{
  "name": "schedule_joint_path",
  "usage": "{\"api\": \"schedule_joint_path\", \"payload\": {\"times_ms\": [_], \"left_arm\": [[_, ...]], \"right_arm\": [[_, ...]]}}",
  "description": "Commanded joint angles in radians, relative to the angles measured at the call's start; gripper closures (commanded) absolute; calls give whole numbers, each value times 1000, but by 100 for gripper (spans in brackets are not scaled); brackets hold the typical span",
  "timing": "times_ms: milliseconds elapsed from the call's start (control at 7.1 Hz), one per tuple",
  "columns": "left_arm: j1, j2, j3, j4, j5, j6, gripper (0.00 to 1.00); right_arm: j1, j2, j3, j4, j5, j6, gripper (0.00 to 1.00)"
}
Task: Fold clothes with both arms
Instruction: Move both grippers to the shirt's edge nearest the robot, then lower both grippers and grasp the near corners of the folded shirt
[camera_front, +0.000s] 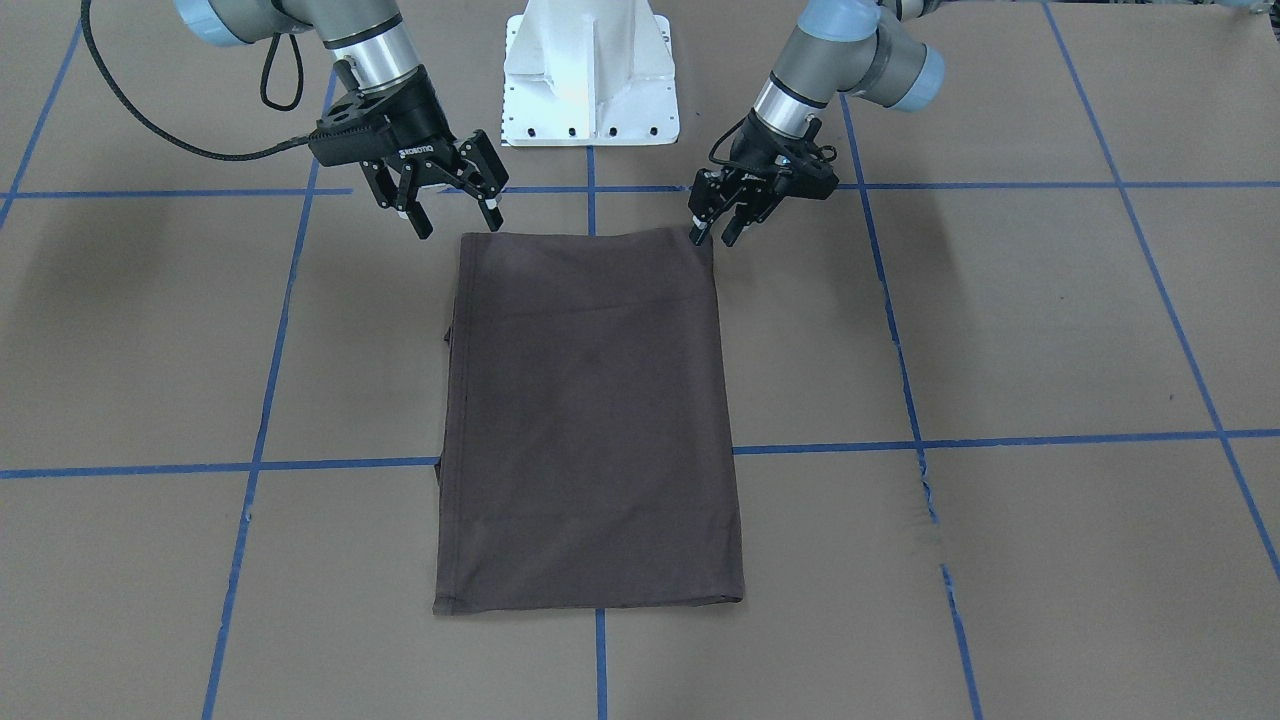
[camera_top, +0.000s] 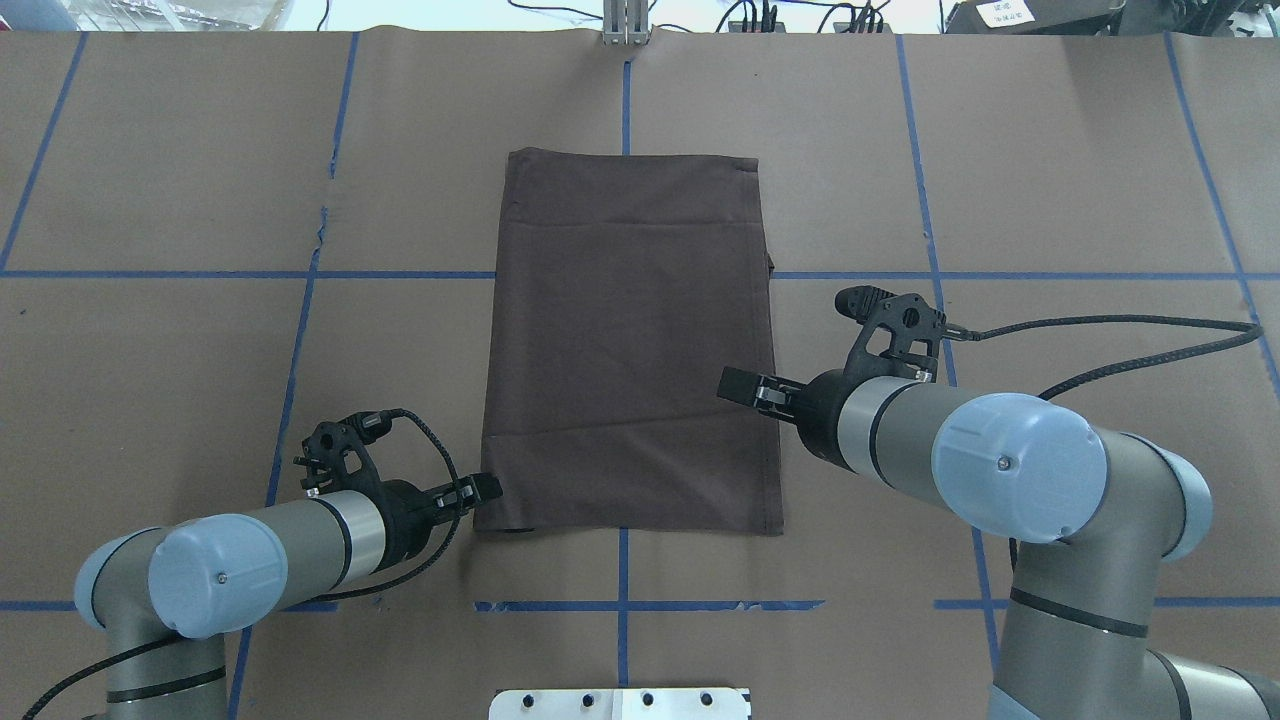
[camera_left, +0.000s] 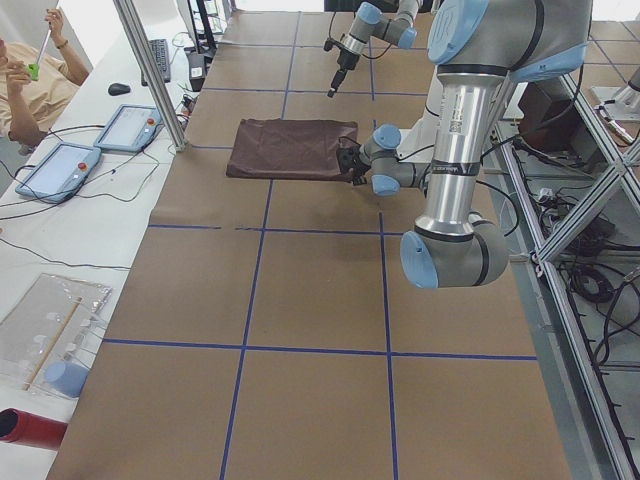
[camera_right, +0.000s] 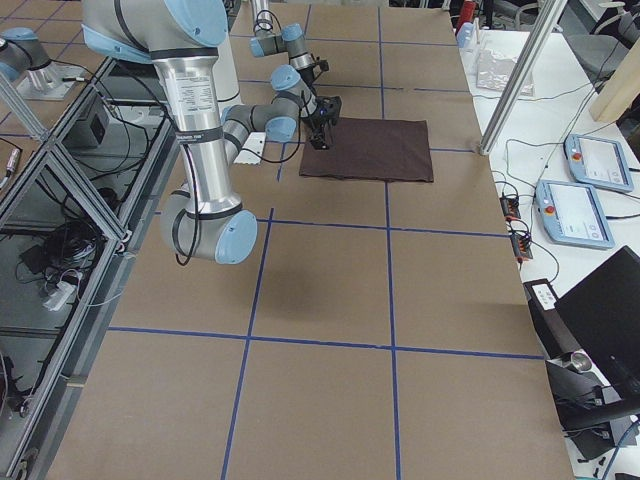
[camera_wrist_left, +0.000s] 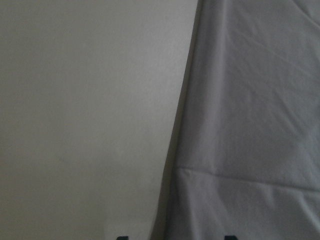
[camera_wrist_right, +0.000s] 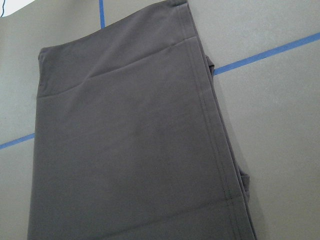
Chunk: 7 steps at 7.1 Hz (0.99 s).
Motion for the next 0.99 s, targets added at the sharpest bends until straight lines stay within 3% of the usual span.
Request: {"api": "schedule_joint_path", "payload": {"times_ms": [0,423,845], "left_arm": [[24,-8,6,1,11,-34,43],[49,-17,11,1,11,-54,43],[52,-26,11,1,11,-53,52]], "right_arm": [[0,0,-2,0,-1,0,0],[-1,0,-7,-3,-1,0,0],[-1,0,-8,-1,-1,0,0]]}}
